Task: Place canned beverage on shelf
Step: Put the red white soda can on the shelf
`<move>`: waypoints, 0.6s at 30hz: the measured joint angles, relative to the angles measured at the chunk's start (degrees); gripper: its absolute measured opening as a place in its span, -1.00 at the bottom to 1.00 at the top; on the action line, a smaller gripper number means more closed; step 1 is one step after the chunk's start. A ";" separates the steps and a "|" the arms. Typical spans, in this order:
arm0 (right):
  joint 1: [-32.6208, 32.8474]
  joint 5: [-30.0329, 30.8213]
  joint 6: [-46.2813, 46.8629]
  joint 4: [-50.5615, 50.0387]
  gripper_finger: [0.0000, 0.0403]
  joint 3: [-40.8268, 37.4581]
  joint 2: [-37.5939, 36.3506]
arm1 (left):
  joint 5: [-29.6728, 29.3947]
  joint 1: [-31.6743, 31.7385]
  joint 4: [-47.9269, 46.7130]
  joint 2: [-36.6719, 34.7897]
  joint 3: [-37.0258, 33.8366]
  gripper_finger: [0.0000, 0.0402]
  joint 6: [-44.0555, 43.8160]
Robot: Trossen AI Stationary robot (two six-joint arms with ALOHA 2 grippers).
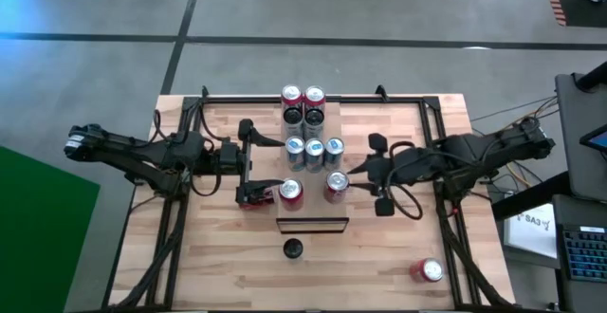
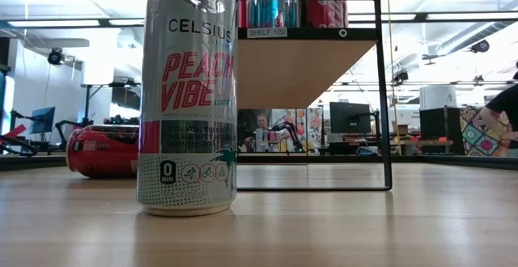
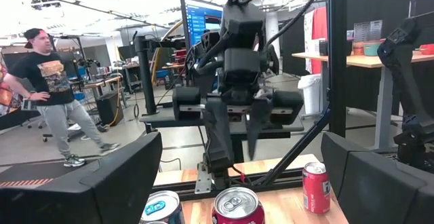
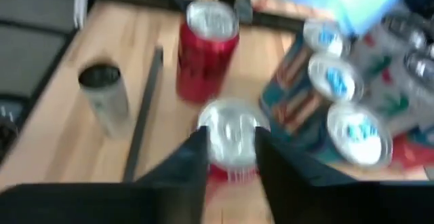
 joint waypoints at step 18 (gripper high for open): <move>0.00 -6.26 2.67 -3.30 -0.96 -7.10 1.63 | 0.00 0.00 0.00 -0.02 0.00 0.85 0.00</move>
